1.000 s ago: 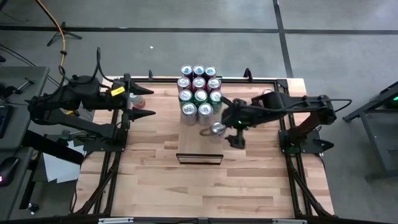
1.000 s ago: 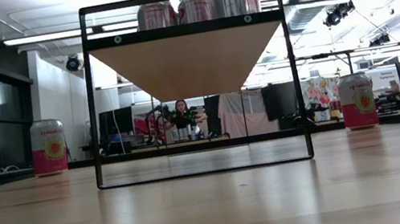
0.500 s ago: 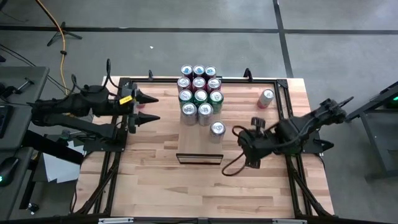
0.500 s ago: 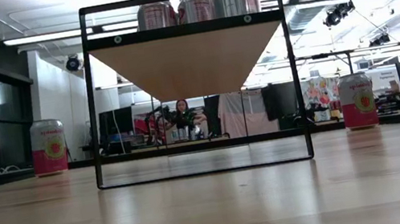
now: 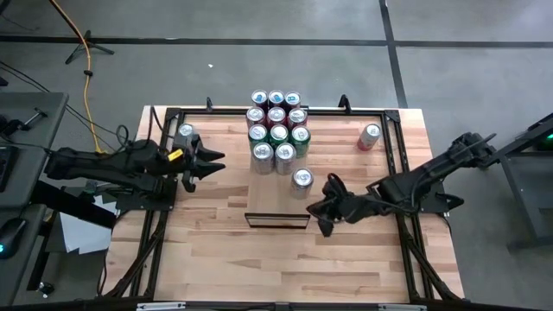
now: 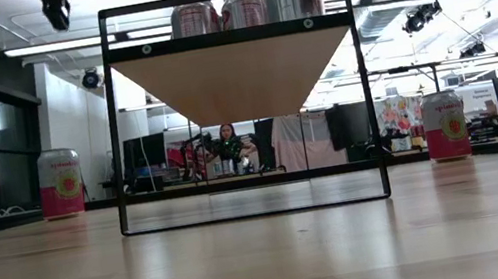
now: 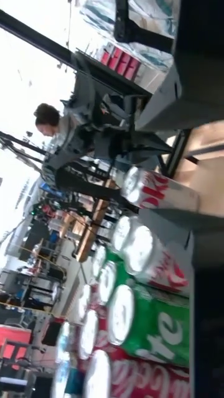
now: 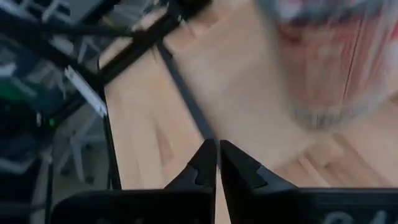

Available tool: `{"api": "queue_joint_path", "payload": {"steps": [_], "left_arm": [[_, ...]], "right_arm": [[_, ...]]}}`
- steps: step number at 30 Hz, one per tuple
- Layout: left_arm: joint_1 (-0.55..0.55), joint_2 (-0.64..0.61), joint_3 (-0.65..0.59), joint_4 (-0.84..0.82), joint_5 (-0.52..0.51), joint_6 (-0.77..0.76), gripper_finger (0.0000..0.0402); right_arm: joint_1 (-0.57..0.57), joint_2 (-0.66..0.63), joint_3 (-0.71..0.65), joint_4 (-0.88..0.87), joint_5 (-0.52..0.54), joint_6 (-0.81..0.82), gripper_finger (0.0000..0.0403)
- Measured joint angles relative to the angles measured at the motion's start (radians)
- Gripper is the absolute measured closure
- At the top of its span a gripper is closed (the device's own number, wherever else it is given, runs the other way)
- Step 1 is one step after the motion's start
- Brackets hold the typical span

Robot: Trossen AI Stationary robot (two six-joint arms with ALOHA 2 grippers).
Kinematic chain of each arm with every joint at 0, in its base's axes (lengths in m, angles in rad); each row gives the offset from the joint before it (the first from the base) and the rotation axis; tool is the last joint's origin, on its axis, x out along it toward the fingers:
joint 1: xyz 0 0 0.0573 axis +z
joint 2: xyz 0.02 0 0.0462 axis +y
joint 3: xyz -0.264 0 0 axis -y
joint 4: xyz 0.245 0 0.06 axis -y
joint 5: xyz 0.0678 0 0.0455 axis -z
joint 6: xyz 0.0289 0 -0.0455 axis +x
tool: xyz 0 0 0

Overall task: Place canned beverage on shelf
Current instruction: Put the red silver soda can on the shelf

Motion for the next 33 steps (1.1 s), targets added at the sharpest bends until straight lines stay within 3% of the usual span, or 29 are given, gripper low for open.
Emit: {"api": "queue_joint_path", "payload": {"steps": [6, 33], "left_arm": [[0.000, 0.000, -0.041, 0.004, 0.007, 0.000, 0.0389], [0.001, 0.000, -0.041, -0.022, -0.005, 0.001, 0.0401]], "right_arm": [[-0.073, 0.004, 0.003, 0.001, 0.003, -0.057, 0.0401], [-0.328, 0.005, 0.008, -0.009, -0.139, -0.334, 0.0403]]}}
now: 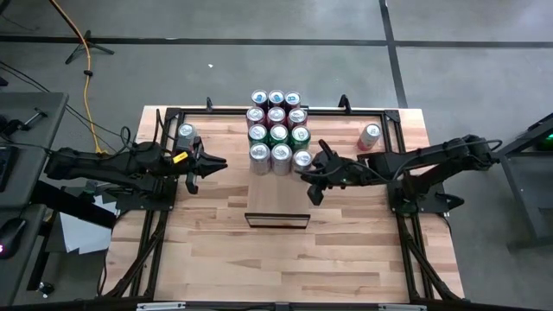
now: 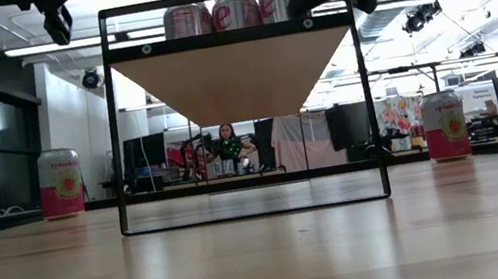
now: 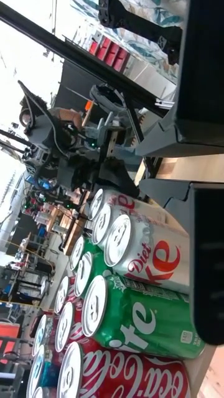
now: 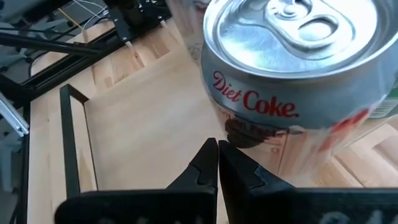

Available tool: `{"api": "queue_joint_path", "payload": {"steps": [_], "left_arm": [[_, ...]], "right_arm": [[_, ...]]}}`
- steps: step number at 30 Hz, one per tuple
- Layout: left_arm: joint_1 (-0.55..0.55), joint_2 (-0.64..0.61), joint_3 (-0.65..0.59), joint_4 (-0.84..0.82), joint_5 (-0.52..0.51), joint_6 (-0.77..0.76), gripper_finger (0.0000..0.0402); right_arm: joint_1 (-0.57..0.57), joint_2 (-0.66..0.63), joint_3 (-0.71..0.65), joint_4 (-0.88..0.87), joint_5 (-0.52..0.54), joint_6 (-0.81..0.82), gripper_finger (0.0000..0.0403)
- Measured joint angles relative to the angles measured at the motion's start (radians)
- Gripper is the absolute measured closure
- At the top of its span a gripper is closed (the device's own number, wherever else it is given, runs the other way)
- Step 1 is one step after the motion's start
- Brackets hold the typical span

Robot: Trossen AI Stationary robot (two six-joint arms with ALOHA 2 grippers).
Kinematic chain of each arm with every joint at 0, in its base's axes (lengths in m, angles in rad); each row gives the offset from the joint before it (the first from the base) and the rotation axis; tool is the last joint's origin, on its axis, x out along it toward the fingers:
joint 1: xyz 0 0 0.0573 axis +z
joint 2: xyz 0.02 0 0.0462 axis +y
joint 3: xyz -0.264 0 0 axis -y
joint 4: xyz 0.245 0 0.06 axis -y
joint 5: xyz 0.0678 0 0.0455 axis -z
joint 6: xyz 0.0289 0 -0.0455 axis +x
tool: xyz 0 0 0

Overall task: Place canned beverage on shelf
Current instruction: Put the red silver soda can on the shelf

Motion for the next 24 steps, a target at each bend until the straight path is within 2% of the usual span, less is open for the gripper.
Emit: {"api": "queue_joint_path", "payload": {"steps": [13, 24], "left_arm": [[0.000, 0.000, 0.000, 0.000, -0.026, 0.002, 0.0401], [0.000, 0.000, 0.000, 0.000, -0.031, 0.018, 0.0401]], "right_arm": [[-0.048, 0.000, 0.000, 0.004, -0.016, -0.027, 0.0403], [-0.054, 0.000, 0.000, 0.075, -0.033, -0.060, 0.0403]]}}
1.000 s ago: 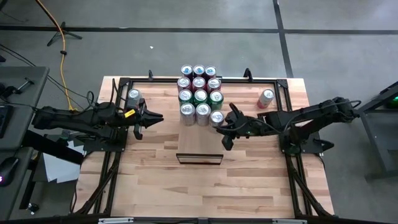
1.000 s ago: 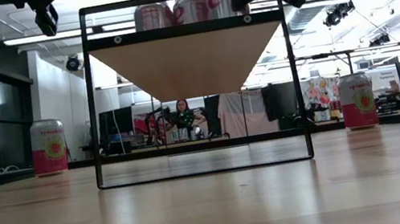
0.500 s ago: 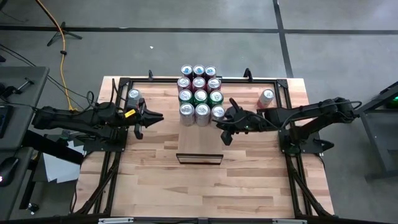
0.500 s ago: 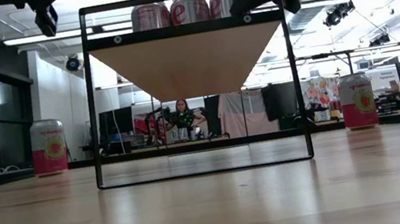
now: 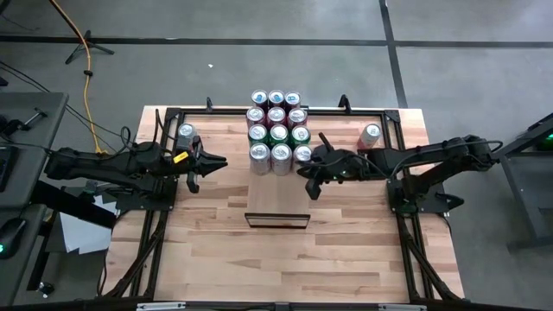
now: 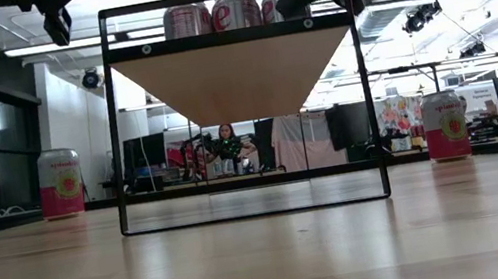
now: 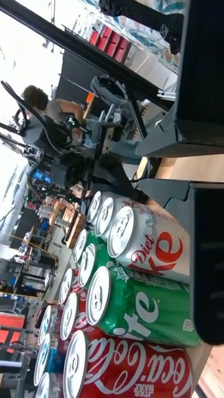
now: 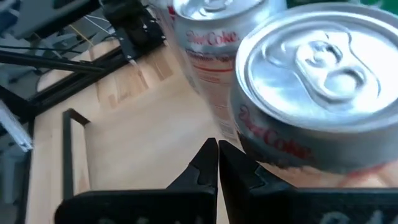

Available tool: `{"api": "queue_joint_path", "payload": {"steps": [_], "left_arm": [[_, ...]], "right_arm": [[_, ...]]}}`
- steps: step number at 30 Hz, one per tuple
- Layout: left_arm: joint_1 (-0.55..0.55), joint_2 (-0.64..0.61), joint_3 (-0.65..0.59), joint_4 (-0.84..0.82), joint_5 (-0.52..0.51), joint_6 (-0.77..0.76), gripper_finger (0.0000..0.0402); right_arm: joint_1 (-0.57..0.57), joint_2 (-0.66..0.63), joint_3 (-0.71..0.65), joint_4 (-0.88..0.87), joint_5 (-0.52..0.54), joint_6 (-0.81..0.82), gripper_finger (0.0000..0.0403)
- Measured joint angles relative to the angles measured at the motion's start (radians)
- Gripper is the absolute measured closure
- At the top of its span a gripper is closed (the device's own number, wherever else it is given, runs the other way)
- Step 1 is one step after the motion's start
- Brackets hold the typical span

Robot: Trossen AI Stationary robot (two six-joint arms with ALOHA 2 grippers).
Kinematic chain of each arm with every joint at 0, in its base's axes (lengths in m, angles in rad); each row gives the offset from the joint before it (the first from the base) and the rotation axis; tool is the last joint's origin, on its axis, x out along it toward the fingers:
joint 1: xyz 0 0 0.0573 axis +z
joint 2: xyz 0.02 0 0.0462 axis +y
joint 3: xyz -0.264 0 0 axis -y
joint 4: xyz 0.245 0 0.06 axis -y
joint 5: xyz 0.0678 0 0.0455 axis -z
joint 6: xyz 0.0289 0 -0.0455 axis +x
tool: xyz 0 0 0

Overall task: Place canned beverage on shelf
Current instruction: Put the red silver soda can on the shelf

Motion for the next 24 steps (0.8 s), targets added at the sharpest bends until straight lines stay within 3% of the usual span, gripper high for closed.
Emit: {"api": "queue_joint_path", "payload": {"steps": [4, 13, 16, 24], "left_arm": [[0.000, 0.000, 0.000, 0.000, 0.000, 0.005, 0.0401], [0.000, 0.000, -0.001, 0.000, -0.015, 0.005, 0.0401], [0.000, 0.000, 0.010, 0.000, -0.036, -0.023, 0.0401], [0.000, -0.011, 0.084, 0.002, -0.047, 0.169, 0.0401]], "right_arm": [[0.014, 0.001, 0.000, 0.086, -0.036, 0.013, 0.0403], [0.078, 0.103, 0.002, 0.413, 0.014, 0.175, 0.0403], [0.126, 0.124, 0.002, 0.466, 0.013, 0.145, 0.0403], [0.194, 0.064, 0.001, 0.494, 0.021, -0.006, 0.0403]]}}
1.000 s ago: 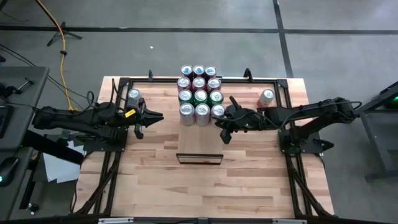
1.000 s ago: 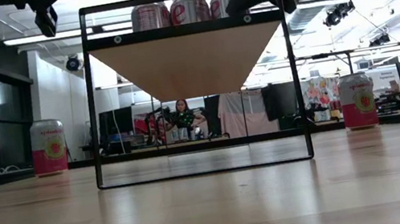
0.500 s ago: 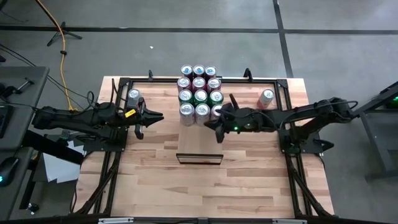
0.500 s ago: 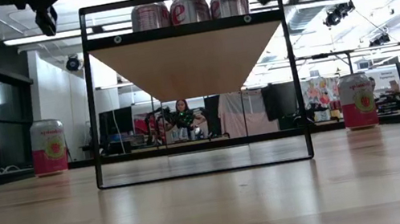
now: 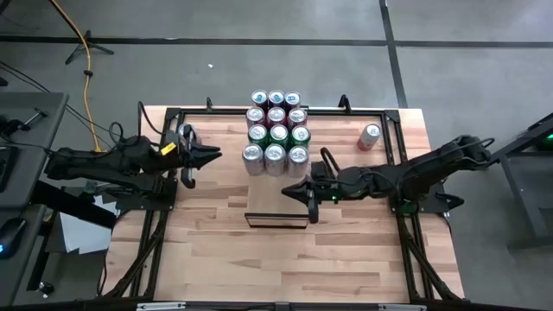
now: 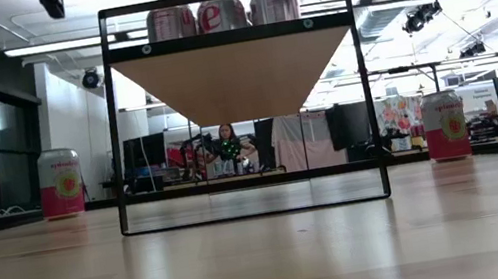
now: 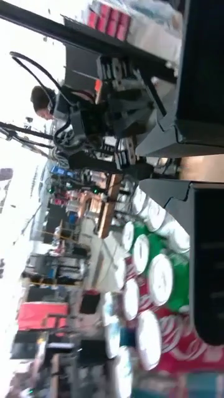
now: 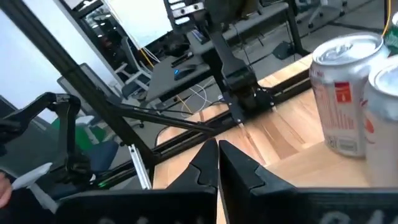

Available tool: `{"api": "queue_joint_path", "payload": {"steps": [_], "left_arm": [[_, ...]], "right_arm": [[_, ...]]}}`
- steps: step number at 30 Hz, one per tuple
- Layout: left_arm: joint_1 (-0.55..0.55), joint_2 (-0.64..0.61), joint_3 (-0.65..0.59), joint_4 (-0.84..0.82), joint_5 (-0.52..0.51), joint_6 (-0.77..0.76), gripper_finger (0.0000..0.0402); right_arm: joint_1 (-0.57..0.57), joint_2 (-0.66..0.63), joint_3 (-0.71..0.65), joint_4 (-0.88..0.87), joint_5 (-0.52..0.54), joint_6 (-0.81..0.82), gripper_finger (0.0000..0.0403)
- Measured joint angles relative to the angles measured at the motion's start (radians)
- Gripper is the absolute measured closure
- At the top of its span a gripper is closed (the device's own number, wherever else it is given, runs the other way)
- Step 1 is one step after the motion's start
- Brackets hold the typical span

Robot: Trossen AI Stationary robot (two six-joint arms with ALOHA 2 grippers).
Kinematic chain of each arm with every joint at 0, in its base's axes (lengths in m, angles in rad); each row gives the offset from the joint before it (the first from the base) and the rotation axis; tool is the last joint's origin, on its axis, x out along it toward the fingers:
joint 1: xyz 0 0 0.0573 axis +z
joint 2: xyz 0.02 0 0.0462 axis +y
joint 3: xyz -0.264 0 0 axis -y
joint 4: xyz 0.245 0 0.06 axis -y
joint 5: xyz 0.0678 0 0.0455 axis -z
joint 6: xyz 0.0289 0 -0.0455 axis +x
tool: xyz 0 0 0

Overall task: Place canned beverage on shelf
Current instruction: Put the red silver soda can on the shelf

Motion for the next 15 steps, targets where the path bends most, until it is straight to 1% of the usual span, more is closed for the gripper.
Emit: {"api": "queue_joint_path", "payload": {"steps": [6, 10, 13, 15], "left_arm": [[0.000, 0.001, 0.022, -0.003, -0.025, 0.107, 0.0401], [0.000, 0.001, 0.060, -0.055, -0.079, 0.144, 0.0401], [0.008, 0.004, 0.101, -0.178, -0.125, 0.141, 0.0401], [0.018, 0.016, 0.126, -0.308, -0.117, 0.118, 0.0401]], "right_arm": [[-0.001, -0.059, 0.000, -0.004, 0.007, -0.080, 0.0403], [-0.001, -0.103, 0.000, -0.020, 0.056, -0.125, 0.0403], [-0.001, -0.132, 0.000, -0.033, 0.092, -0.142, 0.0403], [-0.001, -0.145, 0.000, -0.044, 0.121, -0.150, 0.0403]]}}
